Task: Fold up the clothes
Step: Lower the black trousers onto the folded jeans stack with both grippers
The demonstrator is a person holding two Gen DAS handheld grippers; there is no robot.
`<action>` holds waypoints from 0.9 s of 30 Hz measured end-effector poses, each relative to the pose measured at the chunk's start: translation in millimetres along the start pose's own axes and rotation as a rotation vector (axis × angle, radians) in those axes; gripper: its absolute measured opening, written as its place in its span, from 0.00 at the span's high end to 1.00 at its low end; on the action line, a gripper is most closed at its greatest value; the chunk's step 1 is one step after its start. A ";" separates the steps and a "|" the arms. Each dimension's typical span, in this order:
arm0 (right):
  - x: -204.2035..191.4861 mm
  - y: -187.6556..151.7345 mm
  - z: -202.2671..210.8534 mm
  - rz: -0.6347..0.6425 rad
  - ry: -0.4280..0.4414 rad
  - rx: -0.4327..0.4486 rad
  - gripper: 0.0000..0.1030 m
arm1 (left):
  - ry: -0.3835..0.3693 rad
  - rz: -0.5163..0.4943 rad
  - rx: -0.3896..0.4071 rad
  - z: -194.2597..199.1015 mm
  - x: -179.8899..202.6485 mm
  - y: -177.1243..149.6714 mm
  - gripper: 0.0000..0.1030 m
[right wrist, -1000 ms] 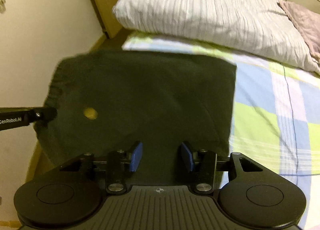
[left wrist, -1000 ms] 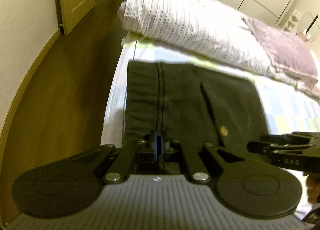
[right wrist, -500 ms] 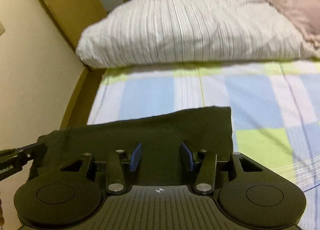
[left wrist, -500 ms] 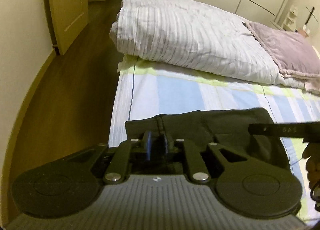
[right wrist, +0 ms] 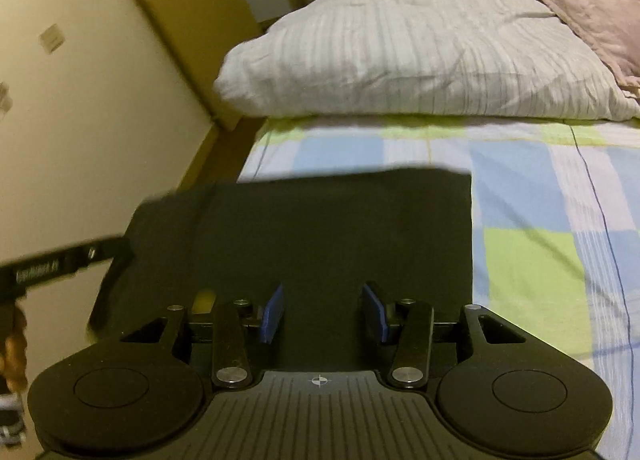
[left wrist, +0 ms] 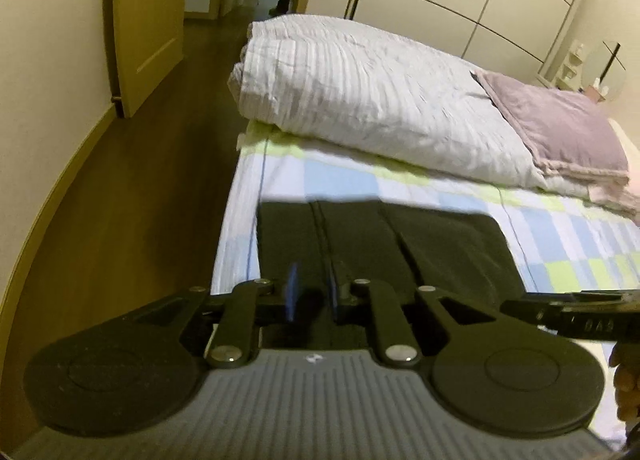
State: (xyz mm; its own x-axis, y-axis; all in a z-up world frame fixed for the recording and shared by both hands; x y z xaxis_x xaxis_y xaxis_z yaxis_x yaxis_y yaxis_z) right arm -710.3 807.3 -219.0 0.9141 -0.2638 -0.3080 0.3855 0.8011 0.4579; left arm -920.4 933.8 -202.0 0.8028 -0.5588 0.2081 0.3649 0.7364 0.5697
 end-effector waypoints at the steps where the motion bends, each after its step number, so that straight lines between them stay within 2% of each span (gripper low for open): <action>1: -4.6 -8.8 4.4 0.015 0.002 -0.010 0.54 | -0.003 -0.004 -0.010 6.4 3.7 -7.7 0.88; 6: -23.8 -45.5 11.2 0.099 -0.017 -0.061 0.54 | 0.036 -0.043 -0.070 12.0 15.0 -44.5 0.88; 9: -29.2 -60.4 -1.6 0.108 -0.028 -0.101 0.54 | 0.059 -0.006 -0.098 0.9 9.8 -50.0 0.88; 13: -37.4 -60.7 -20.8 0.165 -0.067 -0.118 0.54 | 0.104 -0.020 -0.100 -5.1 14.4 -51.0 0.87; 17: -45.7 -56.2 -18.0 0.179 -0.089 -0.142 0.54 | 0.132 -0.006 -0.106 1.9 20.1 -49.2 0.87; 22: -40.2 -60.2 12.3 0.098 -0.063 -0.106 0.53 | 0.190 0.041 -0.079 39.9 30.6 -41.1 0.86; 27: -39.0 -69.2 34.7 0.044 -0.064 -0.133 0.53 | 0.192 0.034 -0.029 88.2 50.2 -41.0 0.81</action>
State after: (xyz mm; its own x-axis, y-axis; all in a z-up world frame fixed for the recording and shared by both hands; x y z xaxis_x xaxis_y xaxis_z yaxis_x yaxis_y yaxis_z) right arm -768.3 743.5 -209.6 0.9374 -0.2571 -0.2348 0.3289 0.8755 0.3541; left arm -936.7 842.0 -144.7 0.8890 -0.4527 0.0692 0.3478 0.7657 0.5410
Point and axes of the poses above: each gripper's, at about its wrist camera, not at the fingertips, and z roughly against the way its jaws point, x to its right, y to its top, the point moved 2 cm from there along -z, roughly the way its jaws point, and after that the axes turned 5 degrees about -x, right-handed, at the moved point
